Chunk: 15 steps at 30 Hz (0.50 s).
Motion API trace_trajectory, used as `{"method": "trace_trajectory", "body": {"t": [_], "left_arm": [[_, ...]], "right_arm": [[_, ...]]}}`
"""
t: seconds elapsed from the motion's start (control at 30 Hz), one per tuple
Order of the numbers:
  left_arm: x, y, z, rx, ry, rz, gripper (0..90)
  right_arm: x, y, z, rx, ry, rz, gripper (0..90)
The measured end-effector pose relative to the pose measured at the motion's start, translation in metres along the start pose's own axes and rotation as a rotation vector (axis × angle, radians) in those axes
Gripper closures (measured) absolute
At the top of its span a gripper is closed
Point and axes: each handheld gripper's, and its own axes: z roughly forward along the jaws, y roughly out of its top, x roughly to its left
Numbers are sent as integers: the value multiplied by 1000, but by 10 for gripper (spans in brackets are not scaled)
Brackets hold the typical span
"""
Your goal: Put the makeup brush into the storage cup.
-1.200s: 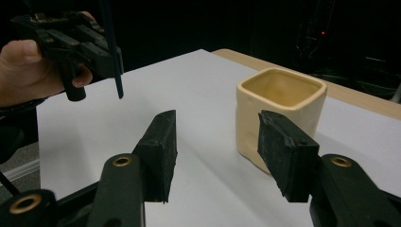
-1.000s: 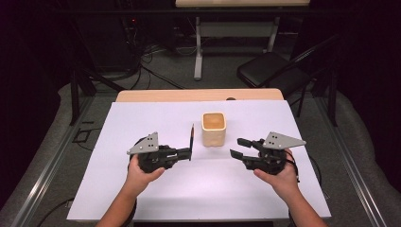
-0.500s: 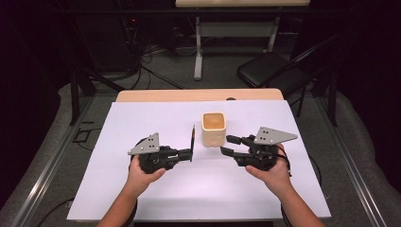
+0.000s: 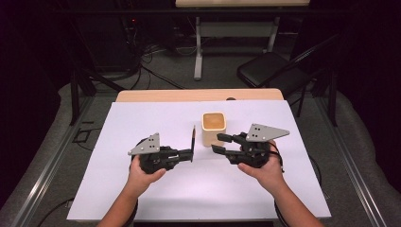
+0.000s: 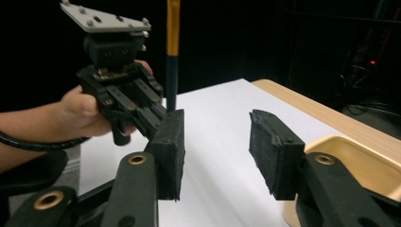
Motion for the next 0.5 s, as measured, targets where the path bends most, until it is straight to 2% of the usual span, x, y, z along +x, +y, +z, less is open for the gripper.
{"method": "trace_trajectory", "body": {"t": [0.27, 0.33, 0.5], "left_arm": [[0, -1, 1, -2, 1, -2, 847], [0, -1, 1, -1, -2, -2, 847], [-1, -1, 2, -4, -4, -4, 848]], "right_arm": [[0, 6, 5, -19, 35, 23, 576], [-1, 6, 8, -29, 61, 40, 574], [-1, 7, 11, -42, 59, 43, 565]]}}
